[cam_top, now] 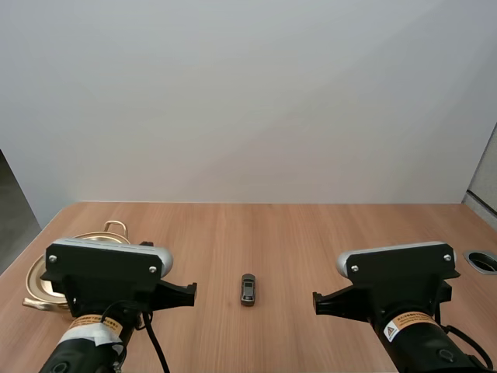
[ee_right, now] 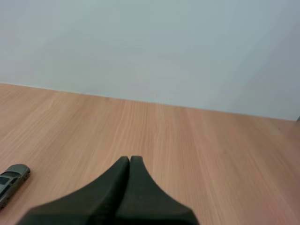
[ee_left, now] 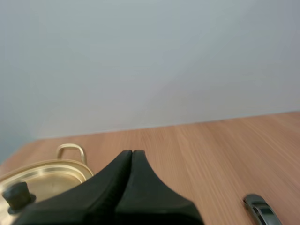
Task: Open the pot, put the car inside, and close it
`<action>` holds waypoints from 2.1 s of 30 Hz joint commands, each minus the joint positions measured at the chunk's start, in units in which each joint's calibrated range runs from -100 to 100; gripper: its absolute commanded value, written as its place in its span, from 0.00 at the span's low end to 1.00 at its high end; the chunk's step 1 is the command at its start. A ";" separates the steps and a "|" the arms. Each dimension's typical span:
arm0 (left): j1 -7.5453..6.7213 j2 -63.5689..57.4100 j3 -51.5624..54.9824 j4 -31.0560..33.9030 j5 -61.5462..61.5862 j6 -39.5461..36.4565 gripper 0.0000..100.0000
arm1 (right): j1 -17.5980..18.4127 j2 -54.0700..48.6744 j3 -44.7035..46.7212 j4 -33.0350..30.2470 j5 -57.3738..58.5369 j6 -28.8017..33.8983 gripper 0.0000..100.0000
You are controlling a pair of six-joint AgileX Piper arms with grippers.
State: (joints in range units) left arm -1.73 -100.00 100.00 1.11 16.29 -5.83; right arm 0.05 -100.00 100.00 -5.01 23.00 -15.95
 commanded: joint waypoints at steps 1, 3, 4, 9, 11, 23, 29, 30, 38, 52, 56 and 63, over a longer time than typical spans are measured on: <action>0.00 0.00 0.00 17.97 -29.94 1.88 0.00 | 0.05 0.00 0.00 -7.37 -16.47 -0.03 0.00; 0.00 0.00 -0.10 29.10 -40.85 4.48 0.00 | 0.05 0.00 0.00 -14.10 -31.01 -0.12 0.00; 0.00 0.00 -1.87 32.23 -40.88 5.25 0.00 | 0.05 0.00 0.00 -16.57 -37.61 -0.12 0.00; 0.00 0.00 -14.81 22.44 0.30 5.15 0.00 | 0.05 0.00 0.00 -20.08 -56.86 -0.12 0.00; 0.00 0.35 -19.12 22.32 16.57 2.13 0.00 | 0.05 0.00 -0.47 -20.18 -54.14 -0.02 0.00; 2.84 16.95 -31.17 42.91 59.33 -29.22 0.00 | 2.12 33.10 -32.32 -5.52 9.81 3.18 0.00; 2.84 29.97 -36.85 34.25 70.77 -24.47 0.00 | 9.08 45.78 -48.41 22.47 47.65 -16.96 0.00; 3.01 31.51 -38.16 33.93 71.64 -24.20 0.00 | 10.34 46.85 -49.90 25.13 49.69 -17.23 0.00; 4.12 37.99 -41.54 38.40 76.95 -17.06 0.01 | 11.53 47.48 -51.52 19.19 49.71 -16.91 0.10; 4.12 42.26 -41.54 41.09 74.95 -18.41 1.00 | 11.53 47.48 -51.52 28.35 52.23 -19.50 1.00; 4.12 43.39 -41.42 37.12 69.90 -19.49 1.00 | 11.53 47.48 -51.52 29.78 52.66 -20.78 1.00; 4.12 48.26 -41.42 35.77 60.96 -22.76 1.00 | 11.53 47.48 -51.52 29.65 58.15 -22.59 1.00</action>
State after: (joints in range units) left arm 2.34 -52.95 58.55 36.87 80.35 -28.18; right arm 11.56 -52.54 48.48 24.71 79.90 -38.18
